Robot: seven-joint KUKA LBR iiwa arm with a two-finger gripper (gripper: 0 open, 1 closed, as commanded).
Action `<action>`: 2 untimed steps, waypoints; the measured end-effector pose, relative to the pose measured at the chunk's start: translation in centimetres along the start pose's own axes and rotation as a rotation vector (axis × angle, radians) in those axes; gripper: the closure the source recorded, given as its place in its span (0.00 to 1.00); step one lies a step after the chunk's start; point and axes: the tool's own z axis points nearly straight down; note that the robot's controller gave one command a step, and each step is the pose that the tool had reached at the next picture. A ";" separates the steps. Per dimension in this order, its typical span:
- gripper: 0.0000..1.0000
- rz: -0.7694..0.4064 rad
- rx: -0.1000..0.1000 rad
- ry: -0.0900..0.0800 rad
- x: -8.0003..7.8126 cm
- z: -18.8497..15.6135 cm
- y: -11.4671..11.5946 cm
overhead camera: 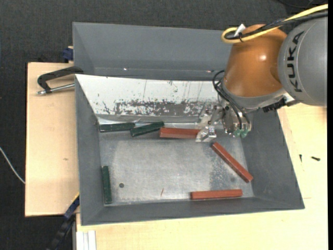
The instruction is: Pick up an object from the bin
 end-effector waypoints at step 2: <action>1.00 0.039 -0.001 -0.005 -0.4 4.3 -0.4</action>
Offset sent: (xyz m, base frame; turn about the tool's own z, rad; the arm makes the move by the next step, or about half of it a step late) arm 0.0047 -0.0140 -0.1179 0.1020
